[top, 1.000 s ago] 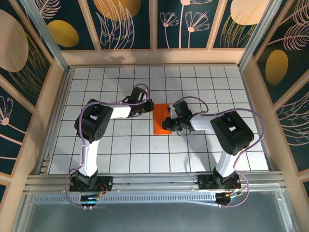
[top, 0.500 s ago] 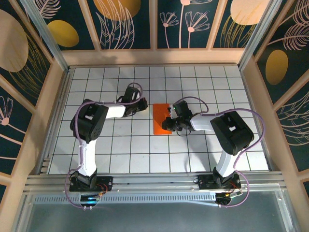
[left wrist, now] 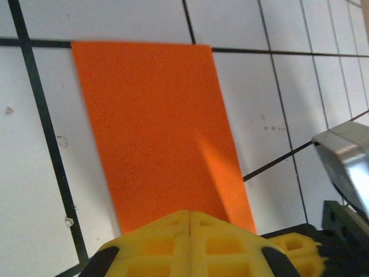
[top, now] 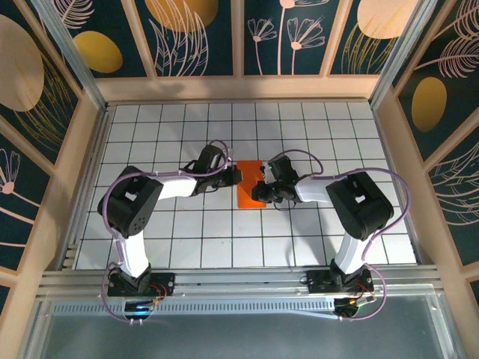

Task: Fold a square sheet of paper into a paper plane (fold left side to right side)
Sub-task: First fold the square sheet of paper in half at the center of the table, then hold the square sheet of paper at the center of the table.

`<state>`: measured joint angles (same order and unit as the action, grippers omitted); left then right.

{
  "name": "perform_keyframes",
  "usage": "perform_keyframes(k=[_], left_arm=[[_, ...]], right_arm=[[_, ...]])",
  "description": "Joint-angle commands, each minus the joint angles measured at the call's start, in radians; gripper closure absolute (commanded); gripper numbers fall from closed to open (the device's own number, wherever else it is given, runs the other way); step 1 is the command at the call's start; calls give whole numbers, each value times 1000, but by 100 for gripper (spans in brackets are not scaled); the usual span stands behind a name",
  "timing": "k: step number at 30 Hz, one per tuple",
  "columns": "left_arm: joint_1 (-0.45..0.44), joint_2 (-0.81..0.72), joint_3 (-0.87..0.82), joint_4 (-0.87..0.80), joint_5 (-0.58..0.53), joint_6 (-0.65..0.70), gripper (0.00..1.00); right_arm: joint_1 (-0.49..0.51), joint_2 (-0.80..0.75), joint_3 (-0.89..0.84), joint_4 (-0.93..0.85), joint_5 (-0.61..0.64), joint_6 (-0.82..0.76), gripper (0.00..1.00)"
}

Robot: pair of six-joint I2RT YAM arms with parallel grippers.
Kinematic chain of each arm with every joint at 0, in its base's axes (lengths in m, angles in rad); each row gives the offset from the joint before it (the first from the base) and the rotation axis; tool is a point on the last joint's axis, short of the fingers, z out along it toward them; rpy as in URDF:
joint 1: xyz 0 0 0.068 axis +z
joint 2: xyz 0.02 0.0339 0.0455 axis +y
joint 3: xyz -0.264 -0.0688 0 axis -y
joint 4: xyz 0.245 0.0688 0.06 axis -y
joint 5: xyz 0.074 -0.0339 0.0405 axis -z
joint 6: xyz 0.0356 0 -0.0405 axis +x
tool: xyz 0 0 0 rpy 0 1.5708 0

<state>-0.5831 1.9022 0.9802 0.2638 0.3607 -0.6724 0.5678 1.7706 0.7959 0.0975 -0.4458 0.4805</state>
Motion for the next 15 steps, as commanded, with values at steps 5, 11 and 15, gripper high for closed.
perform_keyframes(k=[5,11,15], left_arm=[[-9,75,61,-63,-22,11,100],[-9,95,43,-85,-55,13,100],[-12,100,32,-96,-60,19,100]], right_arm=[[14,60,-30,-143,40,5,100],[14,24,3,-143,-4,13,100],[11,-38,43,-108,-72,51,95]])
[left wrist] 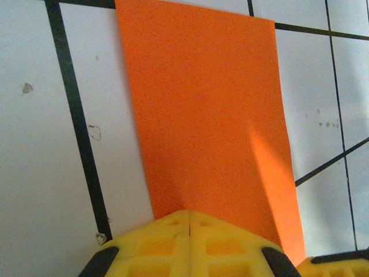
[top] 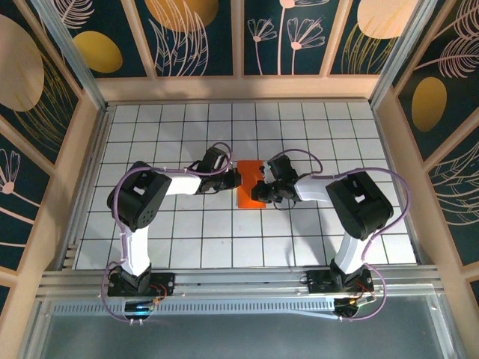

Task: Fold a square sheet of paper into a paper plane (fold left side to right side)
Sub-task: Hold the square sheet of paper at the center of the table, then fold the triangle a second time at the center of the table.

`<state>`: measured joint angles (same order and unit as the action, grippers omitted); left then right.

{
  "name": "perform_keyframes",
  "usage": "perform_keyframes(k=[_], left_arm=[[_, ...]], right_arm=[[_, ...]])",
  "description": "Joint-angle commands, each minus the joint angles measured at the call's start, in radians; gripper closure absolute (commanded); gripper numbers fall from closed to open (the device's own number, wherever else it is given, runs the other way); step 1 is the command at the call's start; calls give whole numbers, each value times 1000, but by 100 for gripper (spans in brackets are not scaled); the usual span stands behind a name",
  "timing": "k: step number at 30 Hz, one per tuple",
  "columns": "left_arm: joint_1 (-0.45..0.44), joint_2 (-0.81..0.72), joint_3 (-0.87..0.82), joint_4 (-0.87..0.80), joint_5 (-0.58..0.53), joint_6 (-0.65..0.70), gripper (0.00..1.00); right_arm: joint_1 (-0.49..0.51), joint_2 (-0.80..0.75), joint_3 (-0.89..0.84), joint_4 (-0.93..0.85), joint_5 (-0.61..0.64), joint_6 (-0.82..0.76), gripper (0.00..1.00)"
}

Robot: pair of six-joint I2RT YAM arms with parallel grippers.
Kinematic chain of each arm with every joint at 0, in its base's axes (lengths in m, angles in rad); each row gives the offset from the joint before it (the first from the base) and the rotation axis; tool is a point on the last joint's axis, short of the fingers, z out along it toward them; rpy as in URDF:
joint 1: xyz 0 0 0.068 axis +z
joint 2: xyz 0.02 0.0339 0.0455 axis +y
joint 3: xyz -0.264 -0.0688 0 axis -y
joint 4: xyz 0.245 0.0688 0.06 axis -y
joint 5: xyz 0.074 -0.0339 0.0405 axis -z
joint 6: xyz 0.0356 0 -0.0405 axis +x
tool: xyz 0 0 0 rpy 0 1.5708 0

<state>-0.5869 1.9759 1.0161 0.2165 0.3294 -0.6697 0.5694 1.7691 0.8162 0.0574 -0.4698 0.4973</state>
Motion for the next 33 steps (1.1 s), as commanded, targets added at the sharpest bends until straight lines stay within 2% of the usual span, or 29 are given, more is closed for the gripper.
perform_keyframes(k=[1,7,11,17,26,33], left_arm=[[-9,26,-10,-52,-32,20,100],[-13,14,-38,-58,-51,24,100],[-17,8,-38,-55,-52,20,100],[-22,-2,-37,-52,-55,15,100],[-23,-3,-37,-50,-54,12,100],[-23,-2,-37,-49,-56,12,100]], right_arm=[[9,-61,33,-56,-64,47,92],[-16,-158,62,-122,-46,22,73],[-74,-181,17,-178,-48,0,67],[-92,-208,-53,-192,-35,18,57],[-92,-197,-90,-185,-21,36,50],[-90,-174,-107,-136,-66,56,49]])
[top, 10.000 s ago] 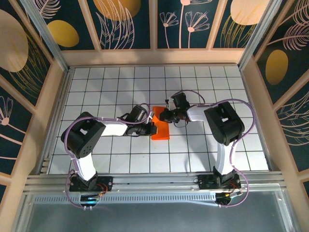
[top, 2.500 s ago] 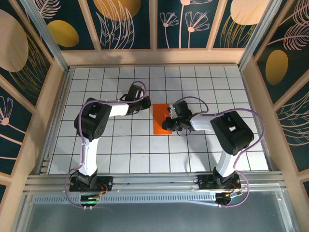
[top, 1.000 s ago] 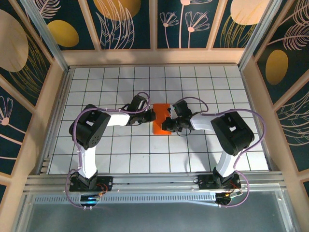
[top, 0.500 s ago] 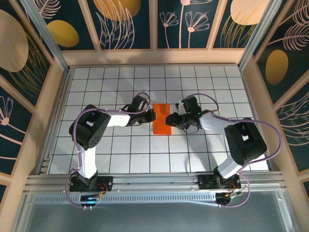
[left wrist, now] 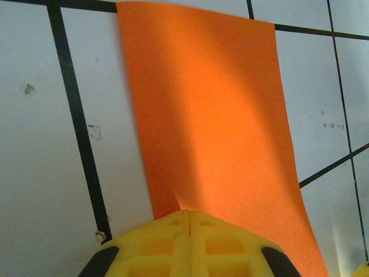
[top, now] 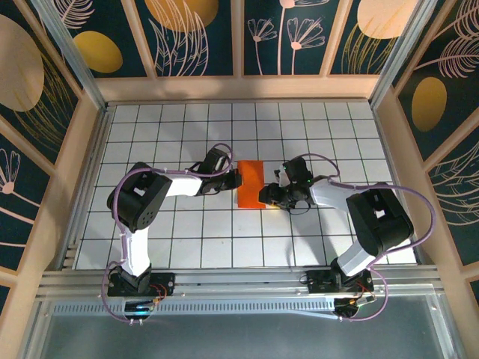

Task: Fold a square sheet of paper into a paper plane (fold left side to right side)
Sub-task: Fold the triangle a second time at the center of the table.

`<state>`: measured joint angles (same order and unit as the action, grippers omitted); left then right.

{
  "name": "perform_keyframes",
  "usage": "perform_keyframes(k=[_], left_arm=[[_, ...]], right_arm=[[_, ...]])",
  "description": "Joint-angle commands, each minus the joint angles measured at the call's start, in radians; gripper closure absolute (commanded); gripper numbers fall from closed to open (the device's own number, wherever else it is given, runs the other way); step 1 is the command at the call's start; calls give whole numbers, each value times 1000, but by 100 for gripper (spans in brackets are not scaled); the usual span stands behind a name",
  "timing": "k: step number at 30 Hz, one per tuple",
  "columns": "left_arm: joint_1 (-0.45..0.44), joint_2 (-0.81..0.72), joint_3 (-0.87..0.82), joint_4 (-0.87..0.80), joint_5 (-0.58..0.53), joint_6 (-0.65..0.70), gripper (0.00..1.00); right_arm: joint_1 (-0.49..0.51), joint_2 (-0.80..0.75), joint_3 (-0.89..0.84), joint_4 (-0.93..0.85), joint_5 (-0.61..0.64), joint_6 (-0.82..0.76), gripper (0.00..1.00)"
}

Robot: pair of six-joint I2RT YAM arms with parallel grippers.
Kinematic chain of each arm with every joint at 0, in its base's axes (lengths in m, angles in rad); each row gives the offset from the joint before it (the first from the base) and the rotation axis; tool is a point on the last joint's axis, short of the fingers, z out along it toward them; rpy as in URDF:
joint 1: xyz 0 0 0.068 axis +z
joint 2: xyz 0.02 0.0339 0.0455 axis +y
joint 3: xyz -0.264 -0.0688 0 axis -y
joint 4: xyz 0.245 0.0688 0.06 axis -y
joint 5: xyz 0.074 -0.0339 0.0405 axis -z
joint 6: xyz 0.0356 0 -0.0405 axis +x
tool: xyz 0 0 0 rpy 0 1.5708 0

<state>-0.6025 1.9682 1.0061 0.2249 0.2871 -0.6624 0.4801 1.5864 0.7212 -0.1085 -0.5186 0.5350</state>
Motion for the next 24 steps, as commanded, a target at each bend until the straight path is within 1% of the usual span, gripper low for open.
perform_keyframes(k=[1,11,18,20,24], left_arm=[[-7,5,-28,-58,-14,4,100],[-7,3,-39,-56,-14,4,100],[-8,-3,-55,-58,-16,4,100],[-8,-3,-55,-57,-16,4,100],[-7,-4,-54,-56,-16,4,100]], right_arm=[[0,11,-15,40,-23,24,49],[1,55,-9,129,-86,58,53],[1,64,6,122,-55,59,53],[0,54,2,113,-35,57,52],[-7,52,-6,109,-33,58,51]])
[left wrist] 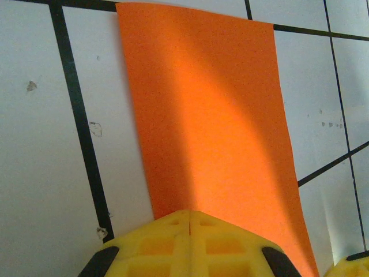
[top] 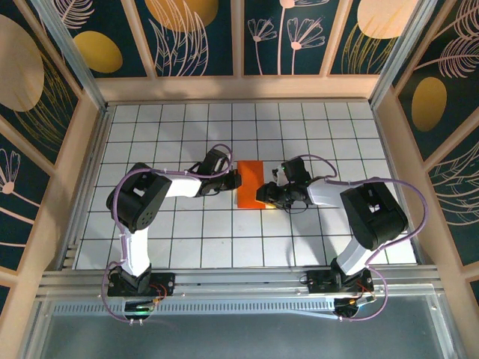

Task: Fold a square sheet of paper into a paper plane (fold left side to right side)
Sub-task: Fold the triangle a second time at the center of the table.

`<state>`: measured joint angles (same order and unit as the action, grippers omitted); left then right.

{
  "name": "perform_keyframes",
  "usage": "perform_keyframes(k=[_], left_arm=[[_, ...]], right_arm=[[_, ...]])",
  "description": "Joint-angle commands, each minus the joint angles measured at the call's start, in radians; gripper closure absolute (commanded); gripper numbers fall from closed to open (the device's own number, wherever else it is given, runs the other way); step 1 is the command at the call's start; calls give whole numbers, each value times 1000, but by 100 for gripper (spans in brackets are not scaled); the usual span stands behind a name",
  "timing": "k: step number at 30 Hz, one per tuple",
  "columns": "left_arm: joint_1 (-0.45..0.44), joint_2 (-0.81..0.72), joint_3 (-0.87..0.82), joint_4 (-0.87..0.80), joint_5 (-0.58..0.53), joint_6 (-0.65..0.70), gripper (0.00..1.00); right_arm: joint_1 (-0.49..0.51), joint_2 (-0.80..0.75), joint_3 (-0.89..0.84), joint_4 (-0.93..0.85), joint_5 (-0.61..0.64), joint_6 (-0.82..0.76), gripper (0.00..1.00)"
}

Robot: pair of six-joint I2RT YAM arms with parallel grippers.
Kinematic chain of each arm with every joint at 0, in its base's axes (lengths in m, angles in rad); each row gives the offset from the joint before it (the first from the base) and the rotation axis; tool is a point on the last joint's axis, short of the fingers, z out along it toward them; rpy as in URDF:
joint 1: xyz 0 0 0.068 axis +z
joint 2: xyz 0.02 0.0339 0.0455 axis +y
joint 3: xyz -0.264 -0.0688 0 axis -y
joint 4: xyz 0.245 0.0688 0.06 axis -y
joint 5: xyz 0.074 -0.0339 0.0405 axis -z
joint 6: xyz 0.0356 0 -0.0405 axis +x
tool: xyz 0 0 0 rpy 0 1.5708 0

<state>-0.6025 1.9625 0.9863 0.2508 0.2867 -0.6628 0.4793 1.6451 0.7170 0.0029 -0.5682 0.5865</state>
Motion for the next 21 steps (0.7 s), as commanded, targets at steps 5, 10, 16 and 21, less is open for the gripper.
perform_keyframes(k=[5,10,16,21], left_arm=[[-7,2,-35,-82,-15,5,100],[-7,3,-37,-82,-14,4,100],[-8,-1,-37,-84,-12,4,100],[-8,-4,-40,-82,-11,5,100]], right_arm=[[-7,1,-9,46,-22,26,51],[-11,12,0,93,-48,41,57],[-42,44,18,160,-88,59,58],[-61,92,78,166,-100,40,59]])
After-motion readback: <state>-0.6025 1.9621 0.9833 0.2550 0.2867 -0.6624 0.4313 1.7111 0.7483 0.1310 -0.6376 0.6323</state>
